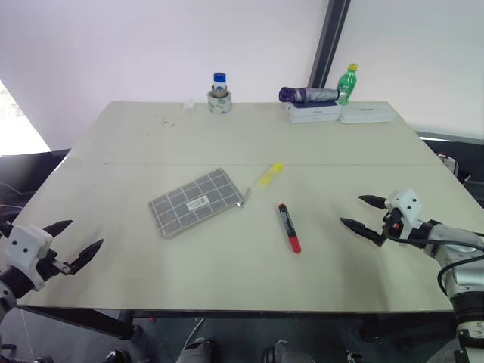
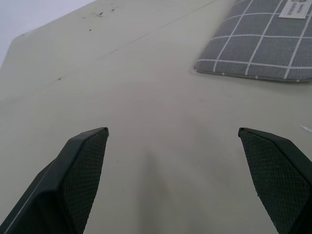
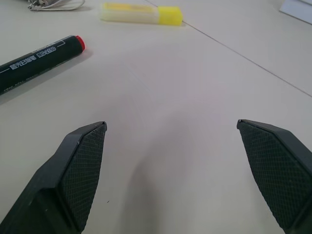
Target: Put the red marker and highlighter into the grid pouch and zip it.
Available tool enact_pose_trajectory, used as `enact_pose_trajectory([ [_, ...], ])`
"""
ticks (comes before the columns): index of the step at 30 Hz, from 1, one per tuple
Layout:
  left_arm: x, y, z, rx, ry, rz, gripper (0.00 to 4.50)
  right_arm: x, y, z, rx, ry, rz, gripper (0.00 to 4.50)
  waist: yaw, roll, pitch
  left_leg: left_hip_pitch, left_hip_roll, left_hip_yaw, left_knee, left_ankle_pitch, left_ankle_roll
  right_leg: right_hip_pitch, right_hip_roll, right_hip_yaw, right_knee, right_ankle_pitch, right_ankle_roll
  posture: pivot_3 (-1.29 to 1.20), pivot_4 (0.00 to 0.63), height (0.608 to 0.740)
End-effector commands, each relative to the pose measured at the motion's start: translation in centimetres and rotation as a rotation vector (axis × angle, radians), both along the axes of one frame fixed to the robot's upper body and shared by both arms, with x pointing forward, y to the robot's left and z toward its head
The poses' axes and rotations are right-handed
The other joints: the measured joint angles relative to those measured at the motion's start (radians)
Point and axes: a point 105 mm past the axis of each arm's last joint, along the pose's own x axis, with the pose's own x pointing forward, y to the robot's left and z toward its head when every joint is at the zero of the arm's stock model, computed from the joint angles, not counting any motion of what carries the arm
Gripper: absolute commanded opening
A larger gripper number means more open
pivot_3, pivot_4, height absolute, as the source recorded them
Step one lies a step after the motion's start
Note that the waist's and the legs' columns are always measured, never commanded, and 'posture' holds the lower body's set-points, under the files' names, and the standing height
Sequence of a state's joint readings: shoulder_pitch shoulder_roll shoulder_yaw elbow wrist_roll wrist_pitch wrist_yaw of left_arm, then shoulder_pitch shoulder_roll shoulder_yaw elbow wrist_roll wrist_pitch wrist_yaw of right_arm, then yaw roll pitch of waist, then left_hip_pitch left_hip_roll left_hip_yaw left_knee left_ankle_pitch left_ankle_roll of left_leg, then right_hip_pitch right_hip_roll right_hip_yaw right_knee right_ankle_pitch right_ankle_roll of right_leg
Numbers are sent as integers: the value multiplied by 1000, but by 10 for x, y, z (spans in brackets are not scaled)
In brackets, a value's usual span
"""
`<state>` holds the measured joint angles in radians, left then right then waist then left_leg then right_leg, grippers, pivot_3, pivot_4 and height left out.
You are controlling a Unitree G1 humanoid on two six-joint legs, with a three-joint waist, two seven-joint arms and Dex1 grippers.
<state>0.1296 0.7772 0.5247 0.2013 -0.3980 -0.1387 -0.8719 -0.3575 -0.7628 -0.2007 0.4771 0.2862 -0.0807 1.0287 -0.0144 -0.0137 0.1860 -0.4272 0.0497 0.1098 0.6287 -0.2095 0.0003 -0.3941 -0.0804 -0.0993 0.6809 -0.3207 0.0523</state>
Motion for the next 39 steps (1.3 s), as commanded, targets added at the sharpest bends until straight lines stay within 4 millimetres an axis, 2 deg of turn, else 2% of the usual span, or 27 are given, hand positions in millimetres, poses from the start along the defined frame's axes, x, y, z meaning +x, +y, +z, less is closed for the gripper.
enact_pose_trajectory([
  [1, -1, 5, 10, 44, -38, 18, 4500, 2, 2, 7, -13, -40, 10, 4452, 0, 0, 0, 0, 0, 0, 0, 0, 0, 0, 0, 0, 0, 0, 0, 0, 150, 737],
  [14, 8, 4, 18, 93, -91, 13, 4500, 9, 9, 5, -9, -50, 26, 4452, 0, 0, 0, 0, 0, 0, 0, 0, 0, 0, 0, 0, 0, 0, 0, 0, 150, 737],
  [22, 11, 1, 19, 91, -112, 20, 4500, 19, 24, 8, 14, -61, 56, 4452, -1, 0, 0, 0, 0, 0, 0, 0, 0, 0, 0, 0, 0, 0, 0, 0, 150, 737],
  [26, 9, -1, 15, 92, -106, 17, 4500, 22, 32, 11, 24, -68, 77, 4452, -1, 0, 0, 0, 0, 0, 0, 0, 0, 0, 0, 0, 0, 0, 0, 0, 150, 737],
  [34, 17, -4, 18, 97, -111, 4, 4500, 22, 47, 12, 48, -83, 99, 4452, 0, 0, 0, 0, 0, 0, 1, 0, 0, 1, 0, 0, 0, 0, 0, 0, 150, 737],
  [37, 20, -9, 18, 111, -121, -13, 4500, 23, 57, 18, 85, -85, 117, 4452, 0, 0, 0, 0, 0, 0, 0, 0, 0, 1, 0, 0, 0, 0, 0, 0, 150, 737],
  [38, 22, -11, 18, 120, -125, -19, 4500, 26, 65, 21, 102, -88, 130, 4219, 0, 0, 0, 0, 0, 0, 0, 0, 0, 1, 0, 0, 0, 0, 0, 0, 150, 737],
  [39, 25, -15, 16, 133, -127, -30, 4500, 31, 81, 27, 124, -99, 152, 3949, -3, 0, 0, 0, 0, 0, 0, 0, 0, 1, 0, 0, 0, 0, 0, 0, 150, 737],
])
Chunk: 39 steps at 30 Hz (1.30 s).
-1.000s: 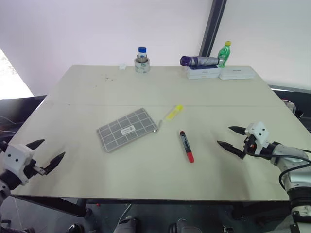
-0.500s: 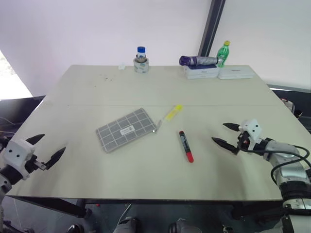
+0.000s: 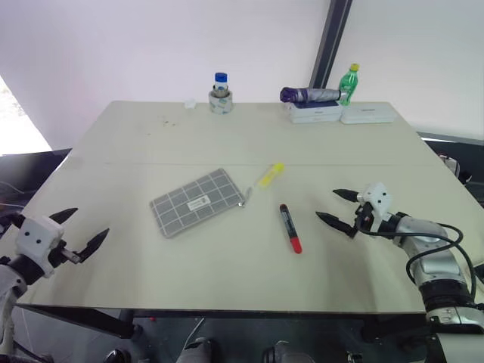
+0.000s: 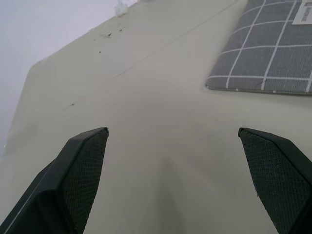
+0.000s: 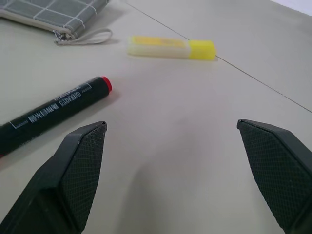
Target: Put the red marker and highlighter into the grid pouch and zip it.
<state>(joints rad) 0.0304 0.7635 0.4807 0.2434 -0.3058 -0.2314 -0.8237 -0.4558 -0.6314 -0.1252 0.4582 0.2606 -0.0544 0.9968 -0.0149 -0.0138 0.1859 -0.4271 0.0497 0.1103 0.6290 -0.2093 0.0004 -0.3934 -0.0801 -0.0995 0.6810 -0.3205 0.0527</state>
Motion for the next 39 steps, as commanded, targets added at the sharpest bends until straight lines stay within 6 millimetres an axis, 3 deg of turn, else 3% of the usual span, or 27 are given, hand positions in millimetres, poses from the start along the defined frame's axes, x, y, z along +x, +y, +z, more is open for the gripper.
enact_pose_trajectory([
  [1, 7, -10, 6, 63, -44, -33, 4500, 14, 44, 31, 60, -90, 73, 3716, -6, 0, 0, 0, 0, 0, 0, 0, 0, 0, 0, 0, 0, 0, 0, 0, 150, 737],
  [3, 13, -16, 4, 94, -51, -50, 4500, 23, 73, 38, 72, -126, 108, 2777, -14, 0, 0, 1, 0, 0, 0, 1, -1, 0, 1, 0, 2, 0, 0, 0, 150, 737],
  [8, 24, -28, 6, 298, -94, -114, 4500, 42, 125, 45, 81, -161, 133, 214, -13, 0, 0, 0, 1, 0, 0, 1, -1, -2, 1, -1, 2, 0, 0, 0, 150, 737],
  [9, 27, -32, 7, 335, -112, -126, 4500, 47, 135, 42, 48, -166, 125, 36, -7, 0, 0, -1, 1, 1, -1, 1, -1, -2, 1, -1, 2, 0, 0, 0, 150, 737],
  [12, 34, -42, 12, 423, -167, -159, 4500, 59, 161, 28, -116, -195, 108, 36, -4, 0, 0, -1, 0, 2, 0, 1, -1, -2, 0, 0, 1, 0, 0, 0, 150, 737],
  [17, 32, -48, 8, 567, -204, -217, 4500, 75, 183, 30, -134, -211, 27, 36, -9, 0, 0, -1, 0, 2, -1, 1, -1, -3, 0, 0, 2, 0, 0, 0, 150, 737],
  [23, 32, -60, -9, 610, -186, -291, 4500, 87, 188, 29, -206, -237, -31, 36, -9, 0, 0, -1, 1, 3, -1, 1, -1, -4, 0, 0, 2, 0, 0, 0, 150, 737],
  [30, 39, -66, -15, 639, -195, -317, 4500, 76, 206, 3, -318, -227, 70, 36, -16, 0, 0, -1, 1, 3, -1, 1, -1, -4, 0, 0, 2, 0, 0, 0, 150, 737],
  [39, 43, -75, -22, 665, -195, -376, 4500, 76, 203, -9, -411, -257, 62, 36, -30, 0, 0, -1, 1, 3, -1, 1, -1, -4, 0, 0, 3, 0, 0, 0, 150, 737],
])
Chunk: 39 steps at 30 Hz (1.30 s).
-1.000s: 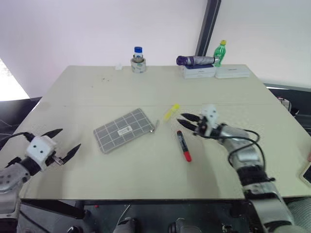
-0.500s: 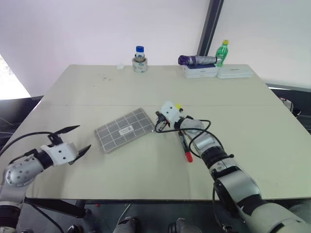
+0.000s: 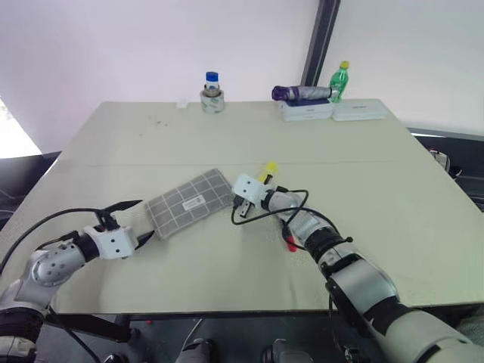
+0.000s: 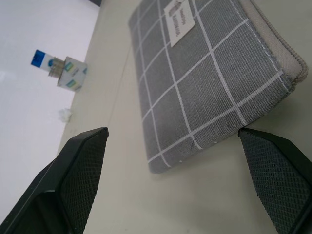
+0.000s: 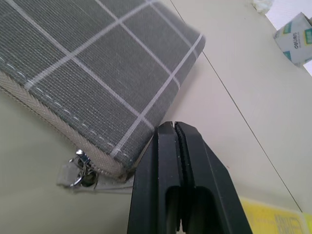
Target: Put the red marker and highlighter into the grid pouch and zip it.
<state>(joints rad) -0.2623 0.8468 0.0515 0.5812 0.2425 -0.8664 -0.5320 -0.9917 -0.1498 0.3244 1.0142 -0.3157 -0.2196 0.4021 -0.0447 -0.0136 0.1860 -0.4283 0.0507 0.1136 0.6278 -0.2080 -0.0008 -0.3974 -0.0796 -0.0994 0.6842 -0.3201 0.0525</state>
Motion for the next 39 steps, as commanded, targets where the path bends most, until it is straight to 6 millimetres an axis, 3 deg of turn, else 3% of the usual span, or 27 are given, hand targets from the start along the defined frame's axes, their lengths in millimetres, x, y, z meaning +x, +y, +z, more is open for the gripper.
enact_pose_trajectory([
  [1, -1, -1, 2, 39, -14, -33, 4500, 0, 2, 5, 1, -34, 13, 36, 0, 0, 0, 0, 0, 0, 0, 0, 0, 0, 0, 0, 0, 0, 0, 0, 150, 737],
  [11, -11, -3, -6, 74, 26, -92, 4500, 3, -2, 9, -7, -52, -6, 36, 0, 0, 0, 0, 0, 0, 0, 0, 0, 0, 0, 0, 0, 0, 0, 0, 150, 737],
  [18, 2, -7, -8, 64, 13, -68, 4500, -1, 4, 2, -18, -42, 17, 36, 2, 0, 0, 1, 0, 0, 1, 0, 0, 1, 0, 0, 1, 0, 0, 0, 150, 737],
  [28, 10, -25, -14, 56, 17, -121, 4500, -1, 0, 2, -20, -45, 11, 36, 5, 0, 0, 1, 0, 0, 2, 0, 0, 1, 0, 0, 1, 0, 0, 0, 150, 737],
  [35, 13, -26, -17, 55, 32, -128, 4500, -2, 1, 1, -14, -38, 13, 36, 4, 0, 0, 1, 0, 0, 2, 0, 0, 1, 0, 0, 1, 0, 0, 0, 150, 737],
  [37, 12, -27, -19, 42, 48, -132, 3975, -1, 0, 0, -17, -38, 12, 0, 4, 0, 0, 1, 0, 0, 2, 0, 0, 1, 0, 0, 1, 0, 0, 0, 150, 737],
  [39, 11, -28, -19, 29, 50, -136, 3159, -2, 0, 0, -18, -39, 12, 0, 4, 0, 0, 1, 0, 0, 2, 0, 0, 1, 0, 0, 1, 0, 0, 0, 150, 737],
])
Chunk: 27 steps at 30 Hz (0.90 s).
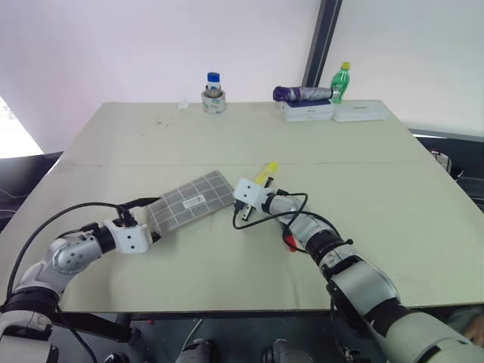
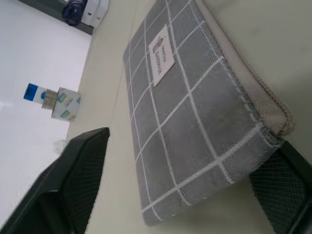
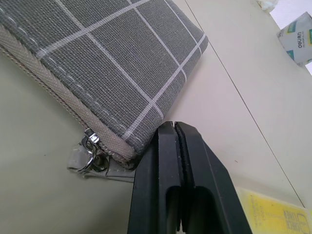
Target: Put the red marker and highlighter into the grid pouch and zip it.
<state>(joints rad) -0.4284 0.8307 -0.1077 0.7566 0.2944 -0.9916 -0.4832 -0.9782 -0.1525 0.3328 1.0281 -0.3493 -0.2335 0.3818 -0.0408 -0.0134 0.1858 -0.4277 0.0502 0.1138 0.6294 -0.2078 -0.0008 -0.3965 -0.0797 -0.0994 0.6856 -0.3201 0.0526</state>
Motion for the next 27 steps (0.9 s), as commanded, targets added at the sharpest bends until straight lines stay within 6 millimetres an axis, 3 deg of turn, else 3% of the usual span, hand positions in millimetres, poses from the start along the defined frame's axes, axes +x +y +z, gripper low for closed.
enact_pose_trajectory([
  [1, -5, -3, -13, -2, 55, -16, 2719, 0, 3, 9, 18, -32, 19, 0, 0, 0, 0, 0, 0, 0, 0, 0, 0, 0, 0, 0, 0, 0, 0, 0, 150, 737],
  [6, -7, -5, -15, -10, 70, -26, 40, -1, 4, 9, 22, -31, 23, 0, -1, 1, -1, 0, 0, 0, 0, 0, 0, 0, 0, 0, 0, 0, 0, 0, 150, 737],
  [11, -8, -7, -13, -18, 61, -35, 9, -2, 3, 8, 21, -28, 30, 0, -2, 1, -1, 0, 0, 0, 0, 0, 0, 0, 0, 0, 0, 0, 0, 0, 150, 737],
  [16, -2, -5, 0, -161, 53, 19, 9, -4, 1, 21, 121, 5, 61, 0, 0, 1, -1, 0, 0, 0, 0, 0, 0, 0, 0, 0, 0, 0, 0, 0, 150, 737],
  [19, -1, -2, 8, -217, 39, 46, 0, -8, 0, 43, 263, 29, 107, 878, -1, 1, -1, 0, 0, 0, 0, 0, 0, 0, 0, 0, 0, 0, 0, 0, 150, 737],
  [23, -3, -2, 14, -281, 31, 68, 0, -9, -18, 65, 394, 57, 80, 2824, -3, 1, 0, 0, 0, -1, 0, 0, 0, 0, 0, 0, 0, 0, 0, 0, 150, 737],
  [27, -7, -8, 17, -301, 28, 64, 0, -31, -29, 60, 483, 212, 122, 2824, 3, 0, -1, 0, 0, -1, 0, 0, 0, 1, 0, 0, -1, 0, 0, 0, 150, 737],
])
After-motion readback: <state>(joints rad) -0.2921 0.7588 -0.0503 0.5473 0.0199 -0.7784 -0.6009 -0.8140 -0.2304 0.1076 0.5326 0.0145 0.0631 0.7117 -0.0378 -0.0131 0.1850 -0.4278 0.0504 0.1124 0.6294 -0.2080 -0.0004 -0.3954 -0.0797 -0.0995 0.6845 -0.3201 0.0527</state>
